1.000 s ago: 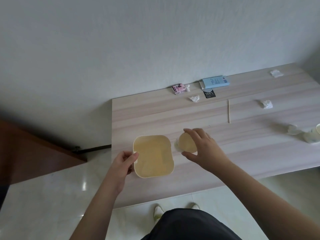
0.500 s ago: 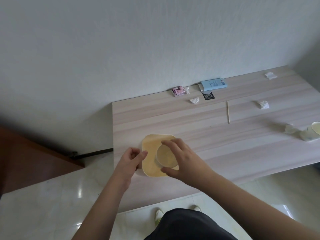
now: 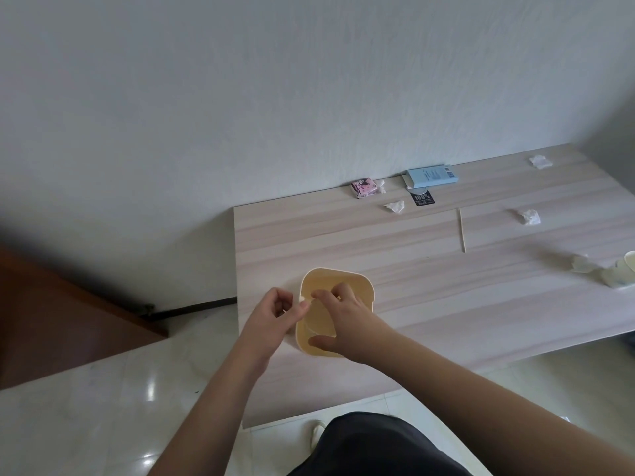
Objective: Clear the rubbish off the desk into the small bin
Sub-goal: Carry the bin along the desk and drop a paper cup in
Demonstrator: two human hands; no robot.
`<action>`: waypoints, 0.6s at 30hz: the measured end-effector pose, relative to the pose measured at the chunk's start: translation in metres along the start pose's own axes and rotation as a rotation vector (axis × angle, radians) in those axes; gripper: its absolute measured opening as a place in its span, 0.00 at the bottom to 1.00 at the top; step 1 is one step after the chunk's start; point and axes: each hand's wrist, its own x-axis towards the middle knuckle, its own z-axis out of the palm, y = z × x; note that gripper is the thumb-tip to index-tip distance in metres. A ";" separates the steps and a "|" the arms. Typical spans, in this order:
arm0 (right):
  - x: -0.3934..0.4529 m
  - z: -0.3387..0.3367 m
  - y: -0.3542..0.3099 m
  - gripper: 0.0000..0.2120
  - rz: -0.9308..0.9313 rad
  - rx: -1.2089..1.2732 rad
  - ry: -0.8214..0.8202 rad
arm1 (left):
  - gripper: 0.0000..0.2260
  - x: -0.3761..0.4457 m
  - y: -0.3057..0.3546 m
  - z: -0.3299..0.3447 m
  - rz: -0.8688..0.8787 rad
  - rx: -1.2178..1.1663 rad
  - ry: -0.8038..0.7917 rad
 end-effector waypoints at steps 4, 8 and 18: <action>0.007 0.004 -0.011 0.40 0.026 -0.027 -0.016 | 0.21 0.001 -0.002 -0.008 0.000 0.002 -0.005; 0.008 0.006 -0.019 0.37 0.061 -0.091 -0.069 | 0.20 0.003 -0.004 -0.016 -0.003 -0.009 -0.016; -0.010 0.000 -0.018 0.15 0.070 -0.200 -0.001 | 0.21 0.008 -0.006 -0.023 -0.023 -0.017 -0.063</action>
